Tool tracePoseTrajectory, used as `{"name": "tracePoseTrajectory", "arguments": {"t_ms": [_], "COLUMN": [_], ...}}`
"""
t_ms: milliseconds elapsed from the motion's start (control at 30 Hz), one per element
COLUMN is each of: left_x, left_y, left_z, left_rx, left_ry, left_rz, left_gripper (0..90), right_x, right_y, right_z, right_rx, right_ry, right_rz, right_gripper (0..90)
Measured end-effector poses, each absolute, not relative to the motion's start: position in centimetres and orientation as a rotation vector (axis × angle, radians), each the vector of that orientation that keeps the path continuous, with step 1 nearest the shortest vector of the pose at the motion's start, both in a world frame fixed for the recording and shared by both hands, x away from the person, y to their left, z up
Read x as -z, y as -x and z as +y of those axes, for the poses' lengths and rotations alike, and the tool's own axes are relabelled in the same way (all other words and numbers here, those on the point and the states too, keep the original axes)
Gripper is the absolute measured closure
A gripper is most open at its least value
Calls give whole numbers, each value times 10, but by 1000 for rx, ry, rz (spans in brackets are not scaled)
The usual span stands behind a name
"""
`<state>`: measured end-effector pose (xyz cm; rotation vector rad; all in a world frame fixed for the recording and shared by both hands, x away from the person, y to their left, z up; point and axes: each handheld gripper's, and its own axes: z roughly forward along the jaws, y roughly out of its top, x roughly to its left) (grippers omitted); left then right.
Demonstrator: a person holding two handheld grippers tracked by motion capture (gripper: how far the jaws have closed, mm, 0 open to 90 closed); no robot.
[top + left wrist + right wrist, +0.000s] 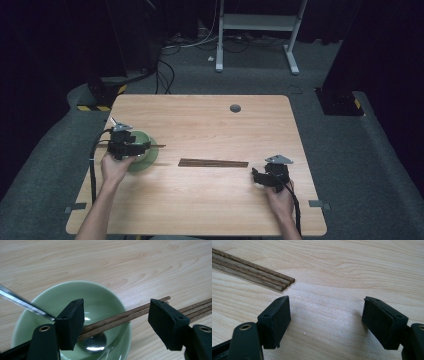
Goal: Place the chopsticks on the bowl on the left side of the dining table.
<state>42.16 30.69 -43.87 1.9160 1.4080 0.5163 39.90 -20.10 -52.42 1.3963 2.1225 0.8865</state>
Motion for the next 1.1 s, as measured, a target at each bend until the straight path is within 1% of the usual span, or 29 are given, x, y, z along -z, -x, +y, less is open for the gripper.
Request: {"name": "tracePoseTrajectory", "arguments": {"t_ms": [233,433,800,1100], "left_x": [437,441,453,456], "left_y": [-407,-398,-403,-406], "left_z": [323,334,336,335], "left_rx": [-580,-601,-589,-596], "left_ry": [-1896,-1894,-1907,-1898], "left_rz": [1462,1502,1539,1552], "left_gripper": [296,299,302,304], "right_x": [524,524,524,524], "right_y": [-399,-399,-399,-399], "right_z": [-201,-201,-201,-201], "right_rx": [-887,-886,-886,-886], "right_ry": [-1399,-1398,-1398,-1396], "right_rz": [2122,2122,2122,2123], "right_gripper": [224,225,225,225]}}
